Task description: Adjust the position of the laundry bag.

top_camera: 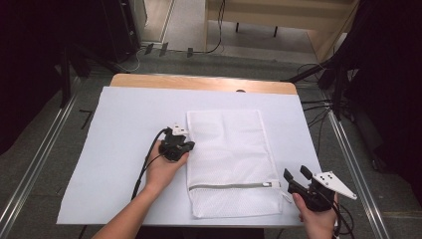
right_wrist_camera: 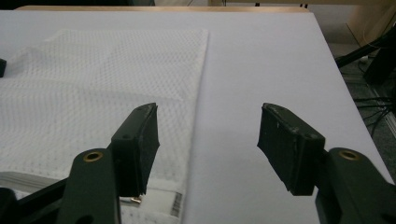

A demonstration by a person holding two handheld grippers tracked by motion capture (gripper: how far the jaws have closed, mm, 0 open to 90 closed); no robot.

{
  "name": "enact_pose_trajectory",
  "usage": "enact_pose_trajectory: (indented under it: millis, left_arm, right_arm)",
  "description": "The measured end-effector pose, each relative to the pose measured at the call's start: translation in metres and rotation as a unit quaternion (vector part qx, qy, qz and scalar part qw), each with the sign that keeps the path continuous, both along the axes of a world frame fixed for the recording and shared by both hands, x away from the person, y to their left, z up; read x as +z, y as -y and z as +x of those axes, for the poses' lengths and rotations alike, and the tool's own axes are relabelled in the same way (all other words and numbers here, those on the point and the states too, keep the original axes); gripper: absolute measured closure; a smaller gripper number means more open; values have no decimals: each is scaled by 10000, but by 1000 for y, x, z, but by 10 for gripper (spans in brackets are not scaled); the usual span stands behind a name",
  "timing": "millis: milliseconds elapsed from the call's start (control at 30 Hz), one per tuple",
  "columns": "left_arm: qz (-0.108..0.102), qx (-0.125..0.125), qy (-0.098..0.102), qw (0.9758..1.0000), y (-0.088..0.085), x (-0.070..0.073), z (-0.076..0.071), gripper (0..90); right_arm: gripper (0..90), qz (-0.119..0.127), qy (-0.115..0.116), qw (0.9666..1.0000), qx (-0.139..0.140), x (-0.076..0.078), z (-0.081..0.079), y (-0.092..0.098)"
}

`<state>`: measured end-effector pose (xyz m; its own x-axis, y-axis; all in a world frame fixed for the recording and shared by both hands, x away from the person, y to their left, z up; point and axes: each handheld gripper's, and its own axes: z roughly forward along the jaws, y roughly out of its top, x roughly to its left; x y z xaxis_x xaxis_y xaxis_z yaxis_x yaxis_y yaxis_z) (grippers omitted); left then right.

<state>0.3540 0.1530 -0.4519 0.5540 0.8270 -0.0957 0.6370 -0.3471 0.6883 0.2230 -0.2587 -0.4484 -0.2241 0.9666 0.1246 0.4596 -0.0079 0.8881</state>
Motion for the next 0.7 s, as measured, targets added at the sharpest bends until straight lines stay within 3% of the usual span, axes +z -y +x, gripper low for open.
enact_pose_trajectory:
  millis: [300, 467, 600, 700]
  left_arm:
    - [-275, 277, -128, 9992, -51, 10, 7, 900]
    - [-455, 603, -202, 9969, -79, 12, 17, 900]
    - [-420, 696, -174, 9965, -89, 12, 22, 900]
    - [-318, 867, -13, 9957, -91, 11, 25, 895]
  right_arm:
    - [394, -24, 28, 10000, 69, 1, -2, -6]
    - [393, 2, 28, 9999, 105, 0, -2, -10]
    - [394, 12, 38, 9998, 193, 0, -3, -15]
    - [398, 77, 23, 9996, 275, -1, -3, -19]
